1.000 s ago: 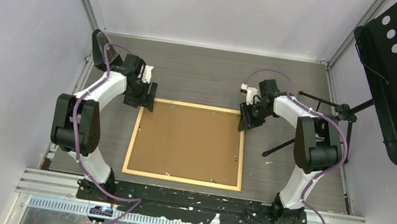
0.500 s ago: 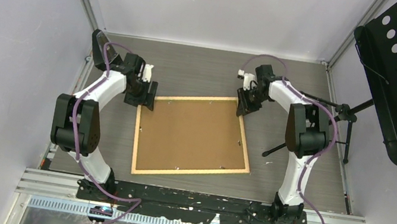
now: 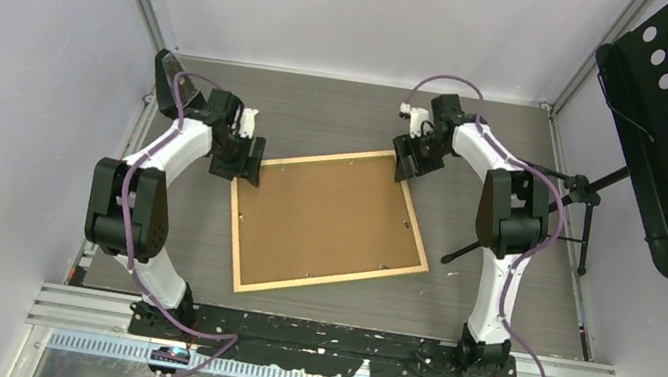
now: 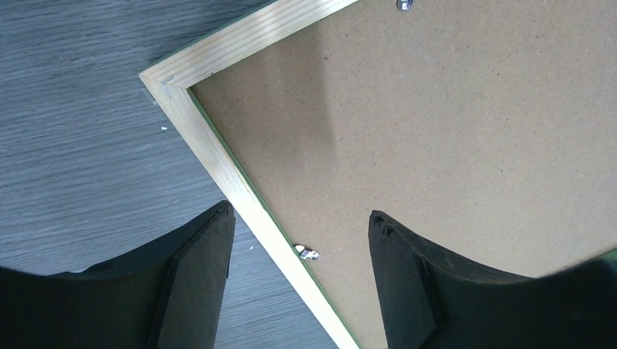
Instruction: Put the photo into the frame
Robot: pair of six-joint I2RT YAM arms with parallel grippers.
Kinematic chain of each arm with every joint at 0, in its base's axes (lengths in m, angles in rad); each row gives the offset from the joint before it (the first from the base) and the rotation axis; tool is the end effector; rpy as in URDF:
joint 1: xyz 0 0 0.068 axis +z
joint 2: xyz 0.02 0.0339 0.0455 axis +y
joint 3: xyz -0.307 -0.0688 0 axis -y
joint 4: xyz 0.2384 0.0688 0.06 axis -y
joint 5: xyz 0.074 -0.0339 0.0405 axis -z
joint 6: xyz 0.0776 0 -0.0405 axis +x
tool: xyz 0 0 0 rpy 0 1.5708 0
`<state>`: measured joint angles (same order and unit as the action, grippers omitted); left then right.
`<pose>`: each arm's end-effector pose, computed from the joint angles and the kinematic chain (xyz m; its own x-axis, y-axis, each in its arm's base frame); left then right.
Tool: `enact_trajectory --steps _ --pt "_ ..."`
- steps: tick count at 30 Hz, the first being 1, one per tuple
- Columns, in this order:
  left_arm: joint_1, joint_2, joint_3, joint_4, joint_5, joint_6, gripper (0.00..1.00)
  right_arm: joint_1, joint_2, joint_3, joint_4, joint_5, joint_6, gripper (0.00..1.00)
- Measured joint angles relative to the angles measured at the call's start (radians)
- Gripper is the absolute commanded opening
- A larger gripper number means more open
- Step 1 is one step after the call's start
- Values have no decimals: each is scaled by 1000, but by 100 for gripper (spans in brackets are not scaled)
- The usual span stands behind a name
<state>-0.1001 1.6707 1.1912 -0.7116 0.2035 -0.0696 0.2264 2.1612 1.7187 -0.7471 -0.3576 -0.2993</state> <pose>0.3421 -0.0501 0.2229 -0.9339 0.0253 -0.3567 0.1077 0.9711 -0.2130 0.4681 0.1357 0.1845 -0.7649 -0.4596 -0.4513 -0.5889 0.7829 0.2008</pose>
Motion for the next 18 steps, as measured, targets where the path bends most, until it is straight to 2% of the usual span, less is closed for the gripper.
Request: enact_trajectory --steps 12,18 --pt "21 2 9 -8 6 0 66 0 -385 -413 -21 8 -112 72" --pt "31 12 19 -12 6 0 66 0 -447 -517 3 0 -126 71"
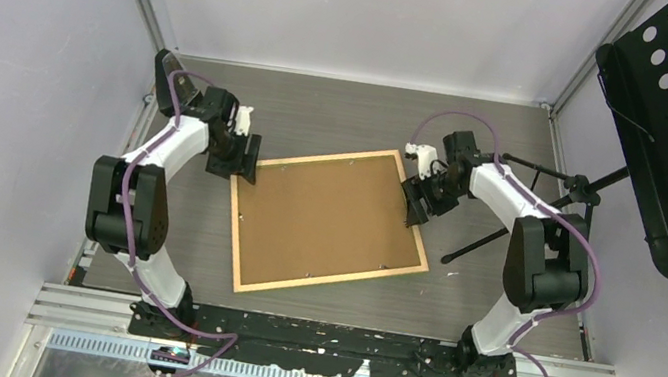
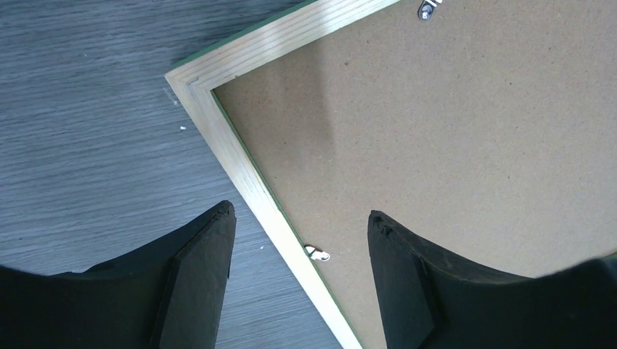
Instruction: Put the photo into the frame
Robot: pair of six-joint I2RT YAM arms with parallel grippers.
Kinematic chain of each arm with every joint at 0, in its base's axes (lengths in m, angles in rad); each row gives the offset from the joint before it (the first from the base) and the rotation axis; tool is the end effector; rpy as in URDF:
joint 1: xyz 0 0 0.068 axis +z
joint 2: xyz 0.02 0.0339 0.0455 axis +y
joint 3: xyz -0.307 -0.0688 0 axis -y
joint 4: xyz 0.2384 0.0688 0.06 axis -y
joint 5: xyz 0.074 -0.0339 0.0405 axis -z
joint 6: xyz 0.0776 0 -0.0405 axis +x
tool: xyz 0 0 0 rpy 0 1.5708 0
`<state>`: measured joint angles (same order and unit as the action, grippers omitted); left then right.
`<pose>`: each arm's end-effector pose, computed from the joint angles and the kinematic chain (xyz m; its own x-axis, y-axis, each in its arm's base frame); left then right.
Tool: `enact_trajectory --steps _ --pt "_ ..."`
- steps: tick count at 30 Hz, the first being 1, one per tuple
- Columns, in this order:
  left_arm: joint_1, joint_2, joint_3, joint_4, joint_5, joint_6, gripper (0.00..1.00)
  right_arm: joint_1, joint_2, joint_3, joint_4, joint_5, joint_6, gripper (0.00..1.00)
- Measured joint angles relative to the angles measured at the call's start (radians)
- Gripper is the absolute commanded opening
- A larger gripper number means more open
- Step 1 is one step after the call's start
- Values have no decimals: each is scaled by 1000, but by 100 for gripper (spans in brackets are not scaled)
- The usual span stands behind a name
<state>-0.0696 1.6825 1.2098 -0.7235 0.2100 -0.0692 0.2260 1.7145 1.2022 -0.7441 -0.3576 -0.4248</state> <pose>0.3467 -0.0404 0.2240 -0.9361 -0.0025 -0.3516 0.0796 0.9725 -0.2188 0.3316 0.1041 0.2133 -0.7144 -0.5604 -0.4189 -0.6693 0.7219 0.1758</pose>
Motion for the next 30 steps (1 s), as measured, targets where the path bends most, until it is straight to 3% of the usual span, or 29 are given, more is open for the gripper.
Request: enact_trajectory --steps 30 --pt "3 9 0 -8 21 0 65 34 77 -51 94 -9 11 55"
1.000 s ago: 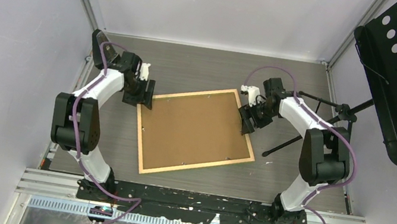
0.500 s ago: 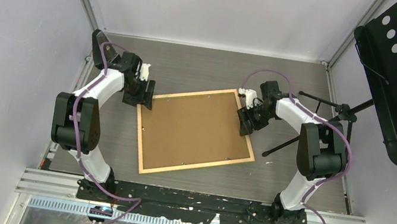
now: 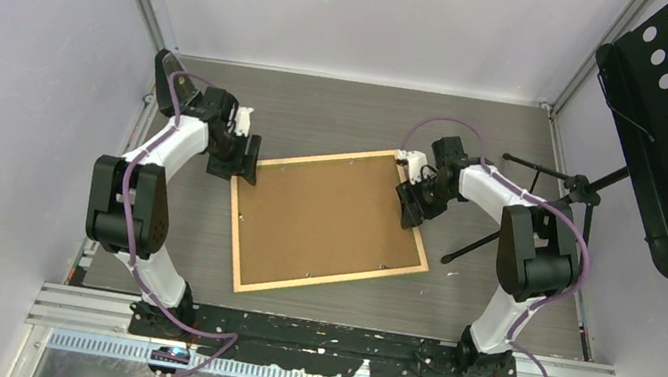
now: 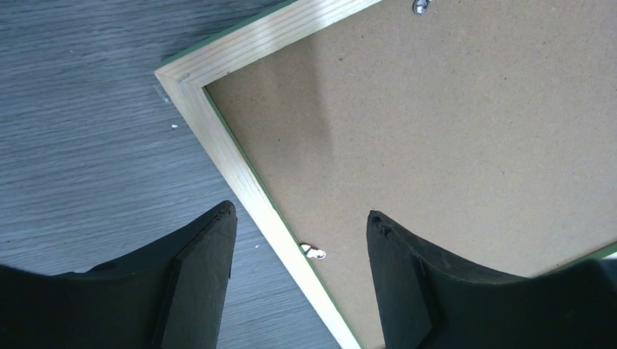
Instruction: Put the photo into the frame
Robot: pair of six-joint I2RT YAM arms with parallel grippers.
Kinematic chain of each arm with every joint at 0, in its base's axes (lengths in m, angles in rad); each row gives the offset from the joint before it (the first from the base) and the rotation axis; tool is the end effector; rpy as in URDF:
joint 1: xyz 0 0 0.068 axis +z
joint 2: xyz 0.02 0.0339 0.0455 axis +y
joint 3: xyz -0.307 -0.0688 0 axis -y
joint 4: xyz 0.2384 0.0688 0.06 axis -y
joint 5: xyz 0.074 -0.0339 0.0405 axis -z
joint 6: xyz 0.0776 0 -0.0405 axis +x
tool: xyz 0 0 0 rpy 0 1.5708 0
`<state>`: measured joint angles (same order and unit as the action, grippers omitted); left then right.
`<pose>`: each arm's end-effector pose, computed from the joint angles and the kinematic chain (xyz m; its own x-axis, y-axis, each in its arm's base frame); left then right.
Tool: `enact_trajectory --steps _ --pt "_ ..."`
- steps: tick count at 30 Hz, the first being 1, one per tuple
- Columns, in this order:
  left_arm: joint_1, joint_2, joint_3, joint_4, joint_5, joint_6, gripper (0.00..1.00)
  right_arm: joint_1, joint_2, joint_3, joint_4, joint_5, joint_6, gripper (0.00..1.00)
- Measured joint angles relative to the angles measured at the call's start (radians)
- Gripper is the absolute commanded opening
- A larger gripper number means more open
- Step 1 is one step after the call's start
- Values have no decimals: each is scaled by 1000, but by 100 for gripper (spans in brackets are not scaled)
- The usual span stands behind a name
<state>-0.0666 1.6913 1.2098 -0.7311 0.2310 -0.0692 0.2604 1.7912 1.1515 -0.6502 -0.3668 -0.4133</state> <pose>0.3465 -0.0409 0.2210 -0.9422 -0.0046 -0.3349 0.0799 0.9679 -0.2381 0.3357 0.1182 0.1782 -0.7151 -0.5785 -0.3923 -0.6810 0.7033 0.2042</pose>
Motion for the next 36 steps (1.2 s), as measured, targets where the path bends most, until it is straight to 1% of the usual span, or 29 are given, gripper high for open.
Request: enact_trajectory --steps 13,21,31,34,36 --pt "7 0 0 -1 6 0 65 0 3 0 7 18 0 44" --pt "10 0 0 -1 11 0 65 0 3 -5 17 25 5 36" --pt "11 0 0 -1 20 0 64 -1 3 -5 22 27 -2 22" --pt "13 0 0 -1 24 0 64 -2 3 -5 22 24 -7 20" --pt "14 0 0 -1 24 0 64 -2 2 -6 26 19 -10 21"
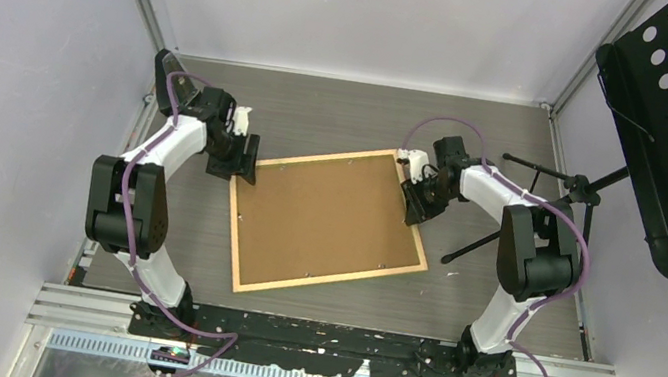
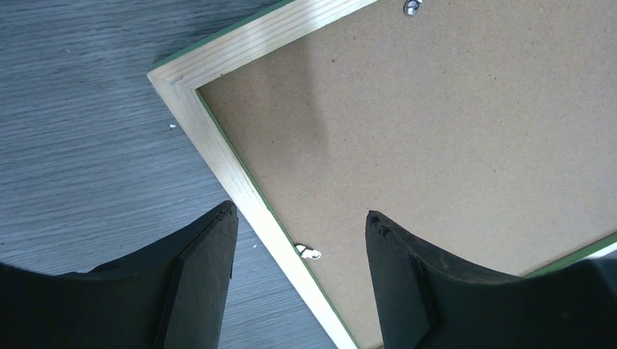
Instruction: Put the photo into the frame
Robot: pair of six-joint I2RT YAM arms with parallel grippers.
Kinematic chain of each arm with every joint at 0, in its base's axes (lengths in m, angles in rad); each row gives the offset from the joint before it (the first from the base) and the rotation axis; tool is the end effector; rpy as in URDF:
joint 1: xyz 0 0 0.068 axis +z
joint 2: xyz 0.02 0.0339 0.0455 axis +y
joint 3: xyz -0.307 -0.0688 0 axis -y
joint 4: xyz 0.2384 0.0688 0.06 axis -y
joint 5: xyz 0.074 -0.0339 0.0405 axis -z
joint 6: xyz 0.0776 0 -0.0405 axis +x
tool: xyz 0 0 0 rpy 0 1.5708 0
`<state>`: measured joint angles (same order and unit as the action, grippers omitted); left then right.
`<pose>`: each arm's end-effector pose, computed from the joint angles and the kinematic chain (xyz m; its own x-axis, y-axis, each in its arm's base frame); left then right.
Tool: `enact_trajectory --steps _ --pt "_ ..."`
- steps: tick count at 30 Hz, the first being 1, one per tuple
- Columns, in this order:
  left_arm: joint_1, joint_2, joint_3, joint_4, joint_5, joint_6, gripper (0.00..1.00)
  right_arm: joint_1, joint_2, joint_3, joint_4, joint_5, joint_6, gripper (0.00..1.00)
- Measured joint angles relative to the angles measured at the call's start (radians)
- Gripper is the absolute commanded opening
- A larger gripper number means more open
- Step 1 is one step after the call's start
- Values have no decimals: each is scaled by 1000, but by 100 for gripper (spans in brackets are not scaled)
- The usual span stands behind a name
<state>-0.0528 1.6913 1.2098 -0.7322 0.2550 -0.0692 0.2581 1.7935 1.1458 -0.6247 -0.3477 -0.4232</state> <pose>0.3466 -0.0379 0.2214 -0.9430 -0.0172 -0.3324 0.0741 0.9628 -0.2599 0.3387 0.1168 0.1765 -0.7043 -0.5853 -0.4018 -0.6866 0.7053 0.1762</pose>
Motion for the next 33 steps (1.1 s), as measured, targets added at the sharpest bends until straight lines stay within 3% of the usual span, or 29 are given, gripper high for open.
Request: enact_trajectory --steps 3,6,10,33 --pt "1 0 0 0 0 0 64 0 0 -1 8 -9 -1 32" --pt "1 0 0 0 1 0 64 0 0 -2 19 -20 0 56" --pt "2 0 0 0 4 0 64 2 -5 -5 33 -42 6 64" --pt "4 0 0 -1 18 0 65 2 -52 -13 44 -42 0 56"
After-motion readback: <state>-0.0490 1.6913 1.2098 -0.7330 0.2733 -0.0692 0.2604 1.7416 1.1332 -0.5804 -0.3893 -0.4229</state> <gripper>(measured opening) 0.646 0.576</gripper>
